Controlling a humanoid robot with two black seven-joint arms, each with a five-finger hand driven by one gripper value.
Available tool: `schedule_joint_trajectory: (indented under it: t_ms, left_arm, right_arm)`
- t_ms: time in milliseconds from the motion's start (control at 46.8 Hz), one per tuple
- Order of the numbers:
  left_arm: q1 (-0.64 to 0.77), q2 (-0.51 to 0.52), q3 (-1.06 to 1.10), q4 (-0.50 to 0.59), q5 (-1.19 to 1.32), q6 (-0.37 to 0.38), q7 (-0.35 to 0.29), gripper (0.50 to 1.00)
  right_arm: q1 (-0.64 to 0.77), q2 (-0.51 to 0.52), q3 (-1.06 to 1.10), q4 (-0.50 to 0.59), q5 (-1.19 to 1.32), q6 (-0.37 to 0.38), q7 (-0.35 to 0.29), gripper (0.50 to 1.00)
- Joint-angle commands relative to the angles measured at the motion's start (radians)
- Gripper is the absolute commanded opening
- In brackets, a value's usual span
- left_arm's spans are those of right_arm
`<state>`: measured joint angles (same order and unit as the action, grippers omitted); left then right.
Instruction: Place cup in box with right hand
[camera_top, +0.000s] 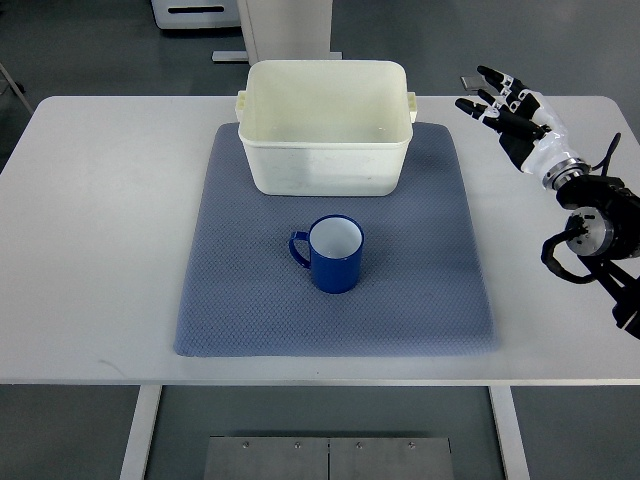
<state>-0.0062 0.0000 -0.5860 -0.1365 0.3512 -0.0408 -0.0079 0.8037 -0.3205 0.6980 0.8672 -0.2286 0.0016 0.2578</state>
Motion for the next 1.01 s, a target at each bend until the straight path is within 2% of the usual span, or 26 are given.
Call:
schedule_joint_trajectory:
  t_ms: [0, 984]
  left_arm:
    - [0.000, 0.000, 0.000, 0.000, 0.000, -0.001, 0.000, 1.000]
    - [0.000, 0.000, 0.000, 0.000, 0.000, -0.001, 0.000, 1.000]
  right_arm:
    - [0.000, -0.002, 0.000, 0.000, 0.000, 0.000, 0.001, 1.000]
    - [-0.011, 0.004, -0.009, 0.015, -0.005, 0.028, 0.006, 1.000]
